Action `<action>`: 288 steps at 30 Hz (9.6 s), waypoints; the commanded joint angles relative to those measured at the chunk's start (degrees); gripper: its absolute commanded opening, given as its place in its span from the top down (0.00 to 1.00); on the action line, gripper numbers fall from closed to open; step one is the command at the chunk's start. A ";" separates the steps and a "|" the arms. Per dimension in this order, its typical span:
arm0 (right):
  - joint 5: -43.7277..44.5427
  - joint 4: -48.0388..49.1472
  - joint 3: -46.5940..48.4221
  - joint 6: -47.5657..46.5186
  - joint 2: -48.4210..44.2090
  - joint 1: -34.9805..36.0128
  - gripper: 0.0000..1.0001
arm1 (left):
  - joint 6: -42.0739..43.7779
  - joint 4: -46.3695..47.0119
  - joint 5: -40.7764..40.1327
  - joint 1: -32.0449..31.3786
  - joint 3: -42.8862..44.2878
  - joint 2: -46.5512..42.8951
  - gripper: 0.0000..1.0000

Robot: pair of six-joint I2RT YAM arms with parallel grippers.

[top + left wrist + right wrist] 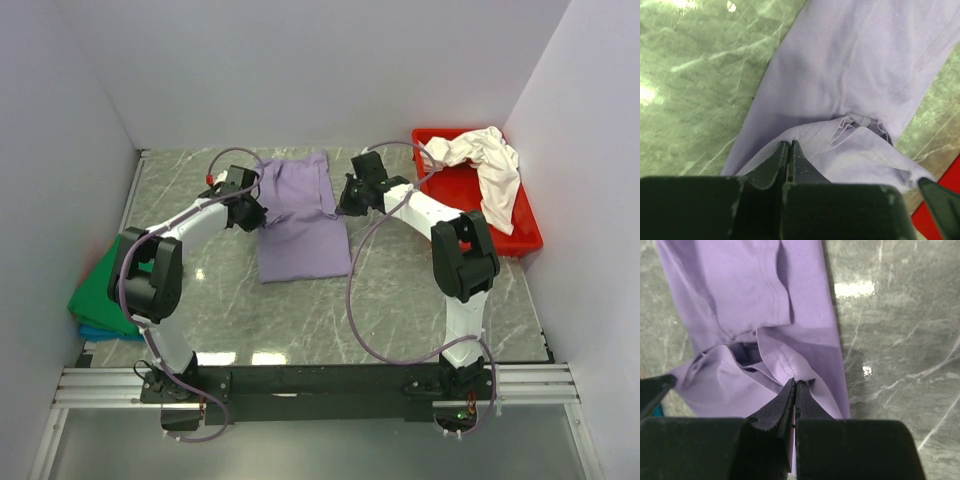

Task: Fold and stack the t-shirts
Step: Fold the tshirt

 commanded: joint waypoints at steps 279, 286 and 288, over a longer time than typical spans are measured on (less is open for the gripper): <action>6.89 4.08 -1.20 -4.94 1.59 3.52 0.64 | 4.17 2.02 -6.90 -4.66 -9.02 2.60 0.99; 7.25 1.98 2.40 -5.29 4.74 3.87 0.65 | 4.43 1.85 -6.90 -4.66 -8.93 2.33 0.99; 7.07 2.67 2.58 -5.20 5.44 3.87 0.65 | 4.52 1.85 -6.99 -4.66 -8.93 2.33 0.99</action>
